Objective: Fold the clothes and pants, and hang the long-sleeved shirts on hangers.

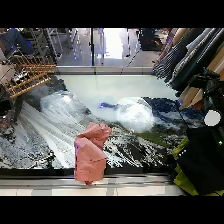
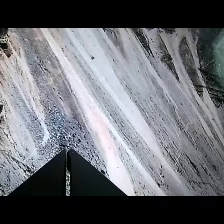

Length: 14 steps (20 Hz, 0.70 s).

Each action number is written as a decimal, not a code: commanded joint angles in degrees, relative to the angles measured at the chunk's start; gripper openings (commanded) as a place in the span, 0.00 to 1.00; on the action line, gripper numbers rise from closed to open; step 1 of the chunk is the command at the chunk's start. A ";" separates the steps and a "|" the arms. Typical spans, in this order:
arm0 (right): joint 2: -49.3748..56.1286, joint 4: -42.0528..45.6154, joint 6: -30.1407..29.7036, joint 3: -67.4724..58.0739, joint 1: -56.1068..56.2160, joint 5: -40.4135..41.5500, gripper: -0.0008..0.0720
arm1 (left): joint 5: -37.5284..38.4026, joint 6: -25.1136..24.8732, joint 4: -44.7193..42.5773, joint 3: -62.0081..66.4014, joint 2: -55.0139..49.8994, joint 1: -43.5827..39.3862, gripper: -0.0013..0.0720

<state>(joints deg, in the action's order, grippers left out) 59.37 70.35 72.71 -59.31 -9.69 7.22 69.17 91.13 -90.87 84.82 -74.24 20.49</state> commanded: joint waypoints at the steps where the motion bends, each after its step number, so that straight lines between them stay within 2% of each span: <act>1: 0.02 -0.02 0.02 0.02 0.04 -0.09 0.03 | -0.02 -0.02 0.02 0.00 0.02 0.04 0.05; 6: 0.02 -0.02 0.02 0.02 0.04 -0.09 0.03 | -0.59 -0.02 0.02 0.00 -0.02 0.04 0.05; 9: 0.02 -0.02 0.02 0.02 0.04 -0.09 0.03 | -3.93 0.35 0.07 -0.02 -0.59 0.04 0.05; 10: 0.02 -0.02 0.02 0.02 0.04 -0.09 0.03 | -4.74 2.60 0.07 -0.02 -0.98 0.02 0.04; 12: 0.02 -0.07 0.07 0.02 0.04 0.07 0.03 | -6.34 10.47 2.23 -0.02 -1.88 -0.11 0.04; 14: 0.02 -2.14 2.47 0.02 0.31 0.04 0.03 | -7.63 12.37 6.38 -0.02 -2.36 -0.11 0.04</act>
<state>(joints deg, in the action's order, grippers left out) 59.37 70.19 72.86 -59.31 -9.58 7.27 64.10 98.13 -88.71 84.82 -75.83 20.43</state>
